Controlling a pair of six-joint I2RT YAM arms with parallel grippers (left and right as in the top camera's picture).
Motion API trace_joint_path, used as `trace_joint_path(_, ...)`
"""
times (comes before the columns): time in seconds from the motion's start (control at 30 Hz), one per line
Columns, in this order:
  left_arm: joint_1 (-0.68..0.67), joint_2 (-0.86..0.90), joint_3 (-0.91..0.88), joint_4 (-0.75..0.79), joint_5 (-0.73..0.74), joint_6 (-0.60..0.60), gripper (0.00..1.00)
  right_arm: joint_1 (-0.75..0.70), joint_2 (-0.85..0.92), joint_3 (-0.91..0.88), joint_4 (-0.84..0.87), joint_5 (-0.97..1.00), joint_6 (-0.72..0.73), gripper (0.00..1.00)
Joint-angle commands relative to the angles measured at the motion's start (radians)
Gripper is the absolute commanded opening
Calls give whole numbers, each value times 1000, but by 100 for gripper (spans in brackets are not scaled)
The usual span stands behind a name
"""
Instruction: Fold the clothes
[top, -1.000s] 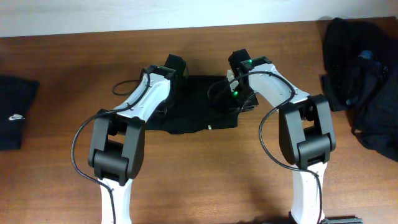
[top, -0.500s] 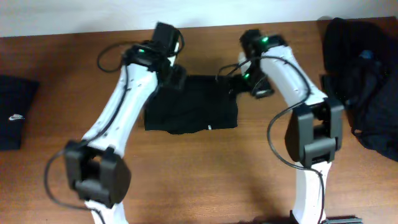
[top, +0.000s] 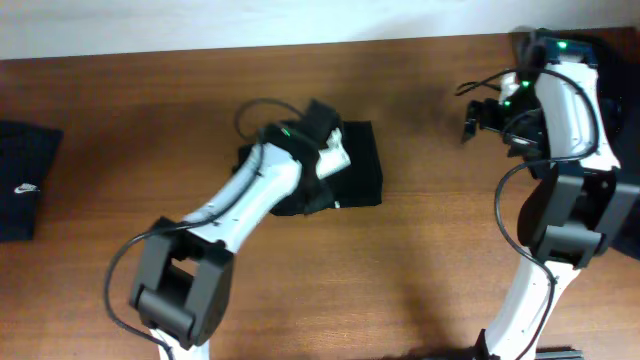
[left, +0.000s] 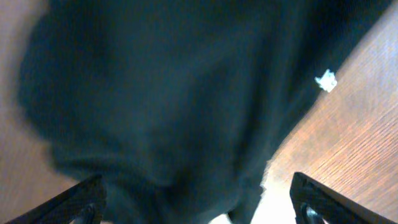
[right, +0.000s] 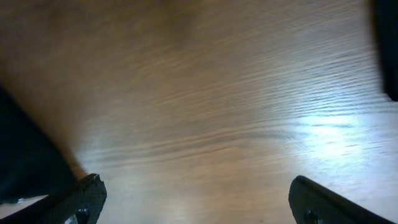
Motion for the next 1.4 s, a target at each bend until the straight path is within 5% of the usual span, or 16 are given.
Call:
trace_joint_path(0.0,-47,7,-80,22,-86,109,95,-29,-26,11,-3,2,3,99)
trace_joint_path(0.37,-101,7,-178,106,-233,64,96,-61,-26,11,-2,2,3,99)
trace_joint_path(0.9,-101,7,-439,615,-367,72,99,-59,-26,11,1,5,3,98)
trace_joint_path(1.37,-66,14,-540,864,-321,291,98,-59,-26,11,1,5,3,99)
